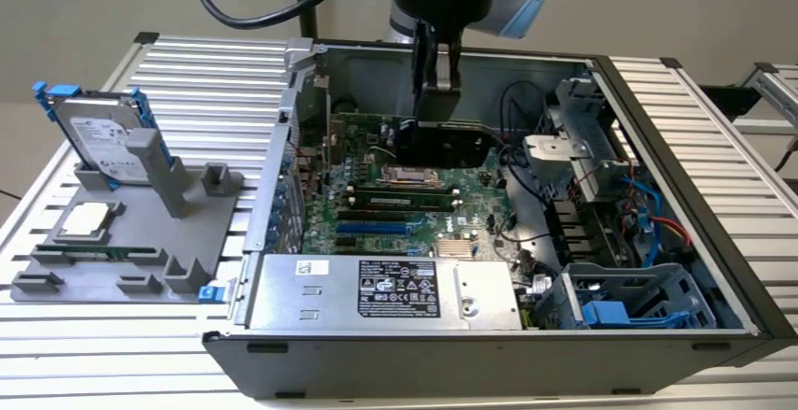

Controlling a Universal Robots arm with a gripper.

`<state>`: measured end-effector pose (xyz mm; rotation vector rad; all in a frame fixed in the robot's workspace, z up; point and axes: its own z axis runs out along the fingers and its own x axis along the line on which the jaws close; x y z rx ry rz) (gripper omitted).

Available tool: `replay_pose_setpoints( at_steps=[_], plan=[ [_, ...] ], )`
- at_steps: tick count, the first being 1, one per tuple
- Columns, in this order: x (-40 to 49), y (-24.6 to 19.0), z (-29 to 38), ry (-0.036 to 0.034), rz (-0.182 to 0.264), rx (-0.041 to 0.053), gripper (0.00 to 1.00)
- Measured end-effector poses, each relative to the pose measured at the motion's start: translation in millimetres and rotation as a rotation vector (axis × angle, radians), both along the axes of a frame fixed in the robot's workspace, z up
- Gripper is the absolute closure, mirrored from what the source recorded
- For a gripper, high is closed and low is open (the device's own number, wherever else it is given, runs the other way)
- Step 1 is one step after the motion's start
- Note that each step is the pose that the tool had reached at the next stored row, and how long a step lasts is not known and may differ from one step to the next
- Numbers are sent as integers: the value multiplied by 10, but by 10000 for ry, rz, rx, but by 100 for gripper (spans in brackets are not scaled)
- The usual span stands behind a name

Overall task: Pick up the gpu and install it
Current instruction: 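Insert the gpu into the slot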

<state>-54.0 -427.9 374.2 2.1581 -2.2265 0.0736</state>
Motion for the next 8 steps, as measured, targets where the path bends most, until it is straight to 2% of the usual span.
replay_pose_setpoints(
  at_steps=[8],
  plan=[
    [-1,10,-9,0,-2,4,100]
  ],
)
